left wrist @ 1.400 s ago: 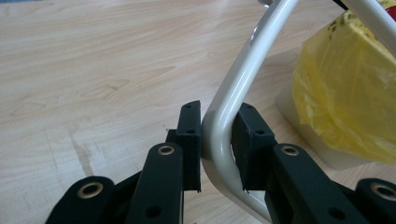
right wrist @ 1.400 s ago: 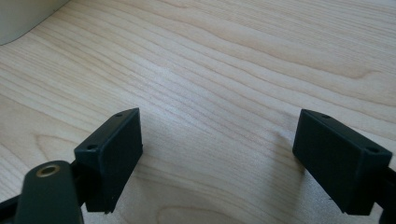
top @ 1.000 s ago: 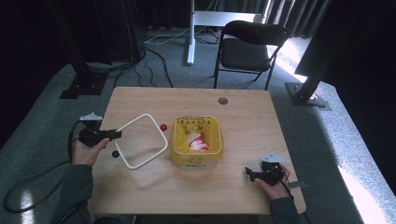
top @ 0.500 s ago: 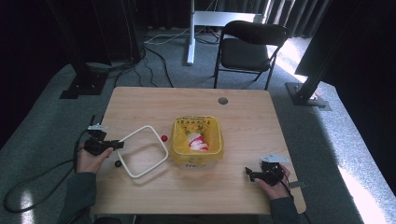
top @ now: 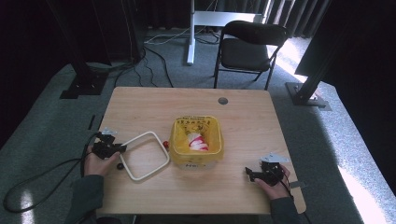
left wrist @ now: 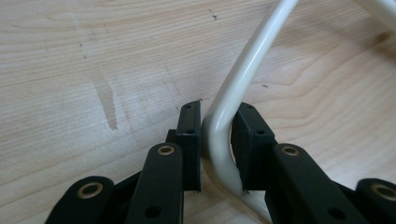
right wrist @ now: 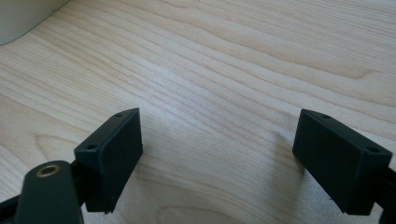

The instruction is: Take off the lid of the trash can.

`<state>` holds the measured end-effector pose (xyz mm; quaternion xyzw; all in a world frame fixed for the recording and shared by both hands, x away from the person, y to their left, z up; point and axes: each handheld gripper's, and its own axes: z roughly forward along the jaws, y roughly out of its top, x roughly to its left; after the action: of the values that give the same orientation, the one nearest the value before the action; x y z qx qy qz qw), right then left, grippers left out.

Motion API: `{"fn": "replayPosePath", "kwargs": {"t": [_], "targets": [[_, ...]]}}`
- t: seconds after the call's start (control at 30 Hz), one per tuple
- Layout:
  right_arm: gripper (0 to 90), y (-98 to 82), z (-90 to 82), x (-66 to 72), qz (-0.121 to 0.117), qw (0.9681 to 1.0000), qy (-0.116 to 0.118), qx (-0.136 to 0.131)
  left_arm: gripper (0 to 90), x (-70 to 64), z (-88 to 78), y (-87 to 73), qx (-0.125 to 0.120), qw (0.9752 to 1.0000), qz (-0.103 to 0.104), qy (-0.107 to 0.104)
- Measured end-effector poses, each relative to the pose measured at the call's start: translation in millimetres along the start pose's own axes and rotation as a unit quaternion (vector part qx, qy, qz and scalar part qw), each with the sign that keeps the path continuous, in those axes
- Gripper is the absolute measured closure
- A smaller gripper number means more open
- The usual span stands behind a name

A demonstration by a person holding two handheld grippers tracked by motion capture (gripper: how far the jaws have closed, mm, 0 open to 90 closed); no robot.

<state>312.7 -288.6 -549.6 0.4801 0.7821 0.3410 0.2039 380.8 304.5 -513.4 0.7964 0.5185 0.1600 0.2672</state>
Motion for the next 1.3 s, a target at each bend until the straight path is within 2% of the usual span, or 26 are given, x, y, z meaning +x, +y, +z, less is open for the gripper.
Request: {"fn": "replayPosePath", "kwargs": {"t": [0.1,0.2,0.37,0.53,0.73,0.83,0.93,1.3], "targets": [[15.2,0.0,0.0,0.0,0.000,1.0000,0.000,0.000,74.7,-6.1,5.7,-1.1,0.003,0.9996,0.013,0.023],[15.2,0.0,0.0,0.0,0.000,1.0000,0.000,0.000,74.8,-10.6,10.0,-1.5,0.005,0.9992,0.021,0.033],[15.2,0.0,0.0,0.0,0.000,1.0000,0.000,0.000,73.3,-13.2,11.4,-0.2,0.004,0.9994,0.017,0.031],[15.2,0.0,0.0,0.0,0.000,1.0000,0.000,0.000,63.2,-15.3,8.9,-1.6,0.002,0.9995,0.010,0.029],[15.3,0.0,0.0,0.0,0.000,1.0000,0.000,0.000,58.0,-16.3,1.8,-5.3,0.002,0.9995,-0.007,0.031],[15.2,0.0,0.0,0.0,0.000,1.0000,0.000,0.000,59.2,-17.0,-0.7,-7.9,0.008,0.9995,-0.018,0.023],[15.2,0.0,0.0,0.1,0.000,1.0000,0.000,0.000,59.4,-18.1,-2.2,-9.6,0.013,0.9993,-0.025,0.025],[15.3,0.0,0.0,0.1,0.001,1.0000,0.000,0.000,72.8,-21.5,2.5,-3.4,0.020,0.9992,-0.006,0.033]]}}
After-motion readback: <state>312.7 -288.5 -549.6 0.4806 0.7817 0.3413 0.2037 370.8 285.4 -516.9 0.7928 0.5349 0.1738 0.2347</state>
